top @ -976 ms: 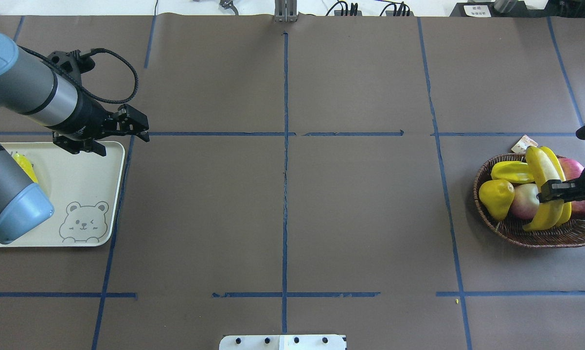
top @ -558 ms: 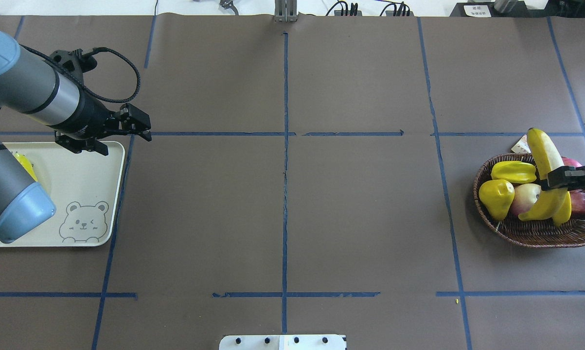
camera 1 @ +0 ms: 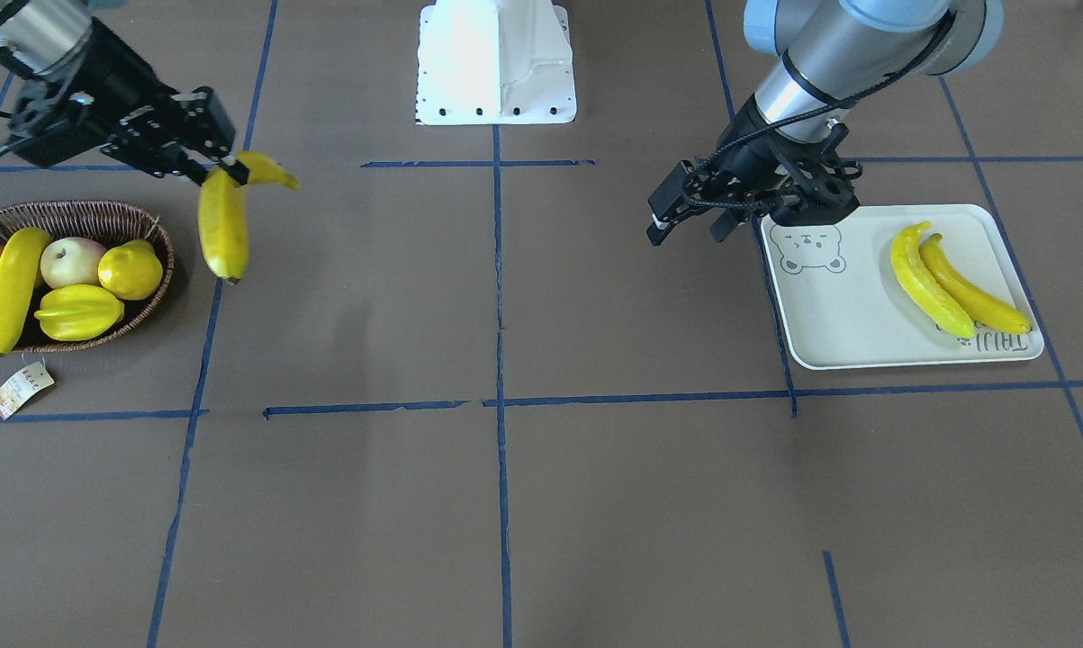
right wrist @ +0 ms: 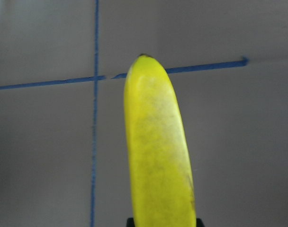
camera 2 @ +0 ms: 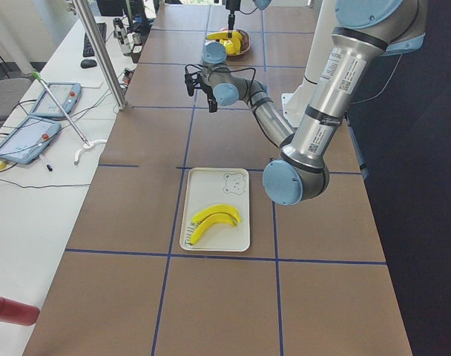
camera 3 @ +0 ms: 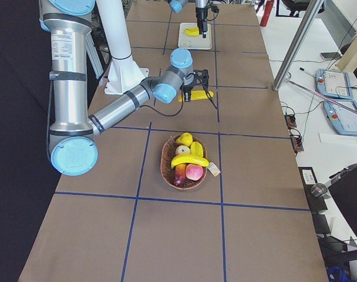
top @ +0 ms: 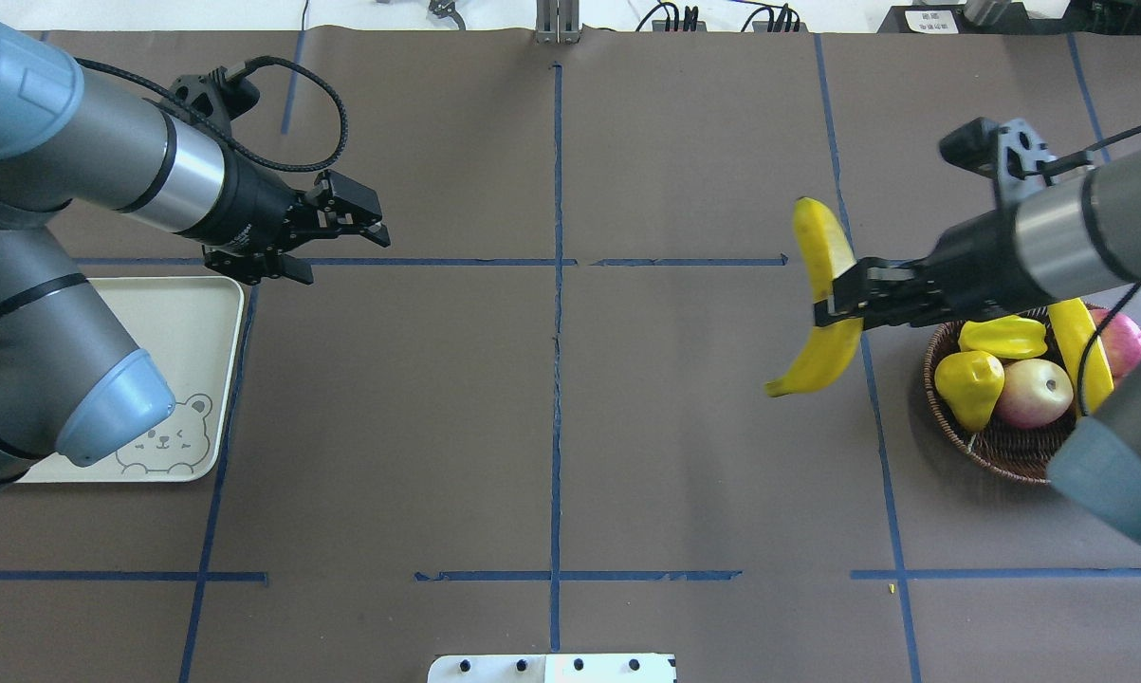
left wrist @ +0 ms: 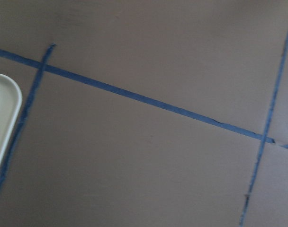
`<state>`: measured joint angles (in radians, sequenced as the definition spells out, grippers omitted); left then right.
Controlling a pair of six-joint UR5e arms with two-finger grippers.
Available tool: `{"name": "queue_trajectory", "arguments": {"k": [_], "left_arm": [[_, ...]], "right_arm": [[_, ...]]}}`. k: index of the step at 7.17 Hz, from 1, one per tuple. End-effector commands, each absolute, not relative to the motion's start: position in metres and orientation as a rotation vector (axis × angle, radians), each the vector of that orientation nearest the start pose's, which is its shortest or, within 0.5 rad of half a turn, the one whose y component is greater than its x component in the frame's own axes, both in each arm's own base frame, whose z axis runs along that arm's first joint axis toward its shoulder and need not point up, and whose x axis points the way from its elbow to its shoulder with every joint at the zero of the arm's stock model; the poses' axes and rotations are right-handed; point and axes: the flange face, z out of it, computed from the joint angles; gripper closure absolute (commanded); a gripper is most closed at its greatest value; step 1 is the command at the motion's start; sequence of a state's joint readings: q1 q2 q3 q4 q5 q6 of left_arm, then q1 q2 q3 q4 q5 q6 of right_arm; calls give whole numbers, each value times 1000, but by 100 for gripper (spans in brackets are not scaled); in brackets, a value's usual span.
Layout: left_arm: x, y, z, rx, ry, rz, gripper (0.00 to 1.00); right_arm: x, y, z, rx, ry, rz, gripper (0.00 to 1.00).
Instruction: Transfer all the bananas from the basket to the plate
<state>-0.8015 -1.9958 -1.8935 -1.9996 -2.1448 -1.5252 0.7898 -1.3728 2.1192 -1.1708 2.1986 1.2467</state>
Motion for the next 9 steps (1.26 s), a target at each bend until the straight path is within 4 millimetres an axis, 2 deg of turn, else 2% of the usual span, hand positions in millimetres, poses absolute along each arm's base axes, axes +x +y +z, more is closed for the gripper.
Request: {"name": "queue_trajectory", "arguments": {"k": [1,2,5,6,7,9], "left_arm": [[373,-456,214,-16,1492,-311,1],[384,-447,206,-20,1517,-276,1],[425,-436,154,-31,1573,-212,1],[441,-441,144,-20,1576,-222,2],[451,-438,141,-27,1577,-214,2],[467,-419,140,-57,1578,-182,5]], "right_arm": [[-382,-361,191,153,-1290,39,98],[-399,-356,176,156,-1311,47,98],[-440,-328,151,177,-1336,39,98],[-443,-323,144,187,-1348,36,98],[-444,-322,142,186,-1351,36,98],[-444,-322,142,186,-1351,36,98]]}}
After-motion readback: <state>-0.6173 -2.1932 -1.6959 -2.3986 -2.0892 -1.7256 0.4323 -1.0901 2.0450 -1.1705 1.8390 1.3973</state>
